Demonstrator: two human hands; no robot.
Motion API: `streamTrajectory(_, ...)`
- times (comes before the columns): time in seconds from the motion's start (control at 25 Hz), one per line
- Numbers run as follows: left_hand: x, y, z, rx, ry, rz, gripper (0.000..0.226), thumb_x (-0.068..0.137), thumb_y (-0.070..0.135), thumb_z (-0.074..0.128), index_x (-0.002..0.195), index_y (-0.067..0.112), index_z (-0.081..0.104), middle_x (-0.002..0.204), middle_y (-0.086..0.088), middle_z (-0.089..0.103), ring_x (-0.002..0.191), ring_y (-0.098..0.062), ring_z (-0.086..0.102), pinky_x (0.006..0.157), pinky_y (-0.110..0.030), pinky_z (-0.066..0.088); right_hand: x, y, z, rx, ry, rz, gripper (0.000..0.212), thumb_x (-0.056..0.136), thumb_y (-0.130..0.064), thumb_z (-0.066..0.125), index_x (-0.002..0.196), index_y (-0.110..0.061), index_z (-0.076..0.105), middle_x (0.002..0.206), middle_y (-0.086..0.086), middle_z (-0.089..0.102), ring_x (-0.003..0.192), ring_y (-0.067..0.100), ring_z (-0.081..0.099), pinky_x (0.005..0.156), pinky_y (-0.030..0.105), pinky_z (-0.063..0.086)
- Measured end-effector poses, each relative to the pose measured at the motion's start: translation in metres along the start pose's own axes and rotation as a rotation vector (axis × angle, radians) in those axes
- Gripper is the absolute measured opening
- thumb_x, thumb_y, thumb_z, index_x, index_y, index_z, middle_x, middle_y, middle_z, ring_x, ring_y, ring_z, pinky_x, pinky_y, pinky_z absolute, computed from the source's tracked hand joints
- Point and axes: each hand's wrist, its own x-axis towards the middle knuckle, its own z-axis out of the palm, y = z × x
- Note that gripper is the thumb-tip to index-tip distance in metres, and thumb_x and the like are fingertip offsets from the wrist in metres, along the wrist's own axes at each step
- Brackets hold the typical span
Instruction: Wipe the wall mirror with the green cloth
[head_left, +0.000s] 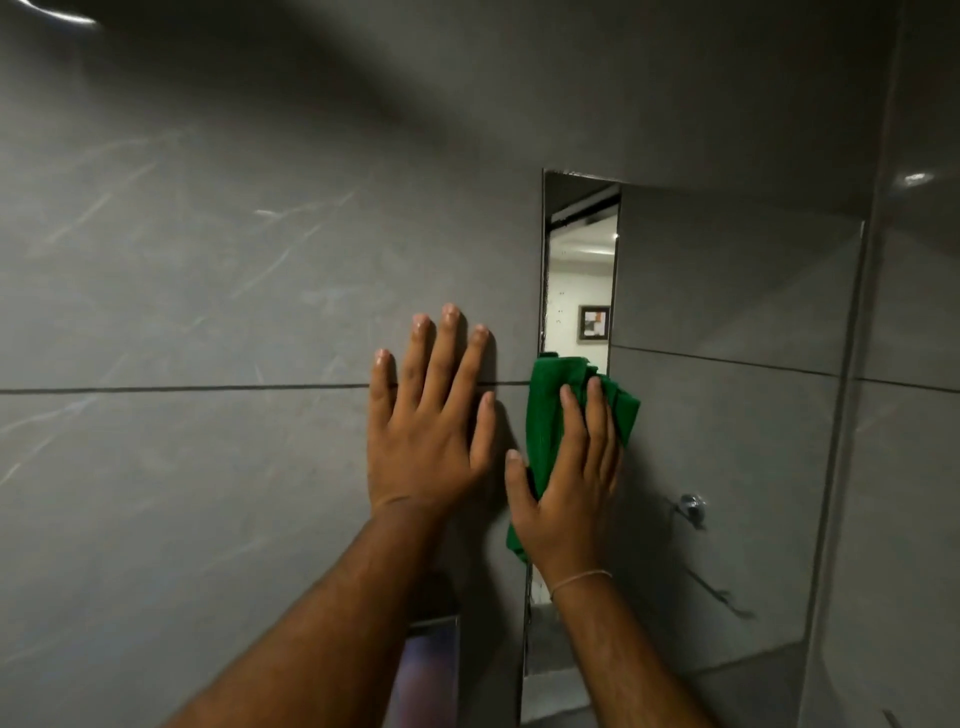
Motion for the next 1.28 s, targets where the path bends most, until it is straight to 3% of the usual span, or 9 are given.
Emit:
streamTrajectory(0.12,-0.001,0.001,0.0,-0.001,0.024,-0.003,0.077,0.11,0.051,0.04,0.18,0.024,0.024,0.189,-0.007,0.008,0.176,-0.026,-0.004,0.141,-0.05,-0.006,0.016,-0.006,0.004,-0.094,0.02,0.011,0.076,0.104,-0.061,0.031,0.167,-0.02,0.02,0.179,0.001,0.005,0.166,0.023,0.008,0.132,0.053,0.017)
streamTrajectory(0.28,-0.003,0.0,0.004,0.003,0.063,0.013,0.076,0.109,0.049,0.042,0.179,0.023,0.03,0.189,-0.008,0.017,0.176,-0.03,0.012,0.14,-0.056,0.009,0.038,-0.009,0.007,-0.2,-0.005,-0.064,0.072,0.107,-0.057,0.019,0.169,-0.023,0.004,0.179,0.0,-0.002,0.166,0.023,-0.001,0.133,0.051,0.009)
streamTrajectory(0.6,0.001,-0.001,0.001,0.008,0.099,0.046,0.081,0.103,0.046,0.053,0.177,0.022,0.034,0.187,-0.01,0.019,0.176,-0.033,0.015,0.137,-0.059,0.014,0.211,-0.052,-0.014,-0.205,0.064,-0.196,0.069,0.107,-0.05,0.028,0.169,-0.023,0.01,0.179,0.005,0.008,0.166,0.024,0.006,0.133,0.053,0.018)
streamTrajectory(0.76,-0.001,-0.002,-0.001,0.014,0.07,0.038,0.079,0.105,0.046,0.053,0.178,0.021,0.035,0.187,-0.011,0.018,0.172,-0.035,0.014,0.136,-0.063,0.023,0.244,-0.059,-0.015,-0.202,0.076,-0.205,0.07,0.107,-0.049,0.031,0.169,-0.02,0.014,0.178,0.008,0.012,0.165,0.027,0.009,0.134,0.052,0.014)
streamTrajectory(1.0,-0.004,-0.004,0.003,0.008,0.044,0.033,0.077,0.11,0.047,0.045,0.181,0.022,0.027,0.189,-0.011,0.014,0.174,-0.033,0.008,0.139,-0.063,0.017,0.206,-0.048,-0.012,-0.215,0.08,-0.2,0.073,0.107,-0.05,0.032,0.168,-0.014,0.013,0.178,0.013,0.011,0.165,0.029,0.009,0.133,0.053,0.017)
streamTrajectory(1.28,-0.006,-0.001,0.004,-0.016,0.059,0.018,0.077,0.11,0.045,0.043,0.181,0.022,0.025,0.19,-0.011,0.016,0.175,-0.033,0.011,0.139,-0.062,0.012,0.029,0.012,-0.002,-0.218,-0.066,-0.134,0.075,0.106,-0.052,0.03,0.169,-0.02,0.006,0.179,0.005,-0.001,0.166,0.026,0.0,0.135,0.045,0.003)
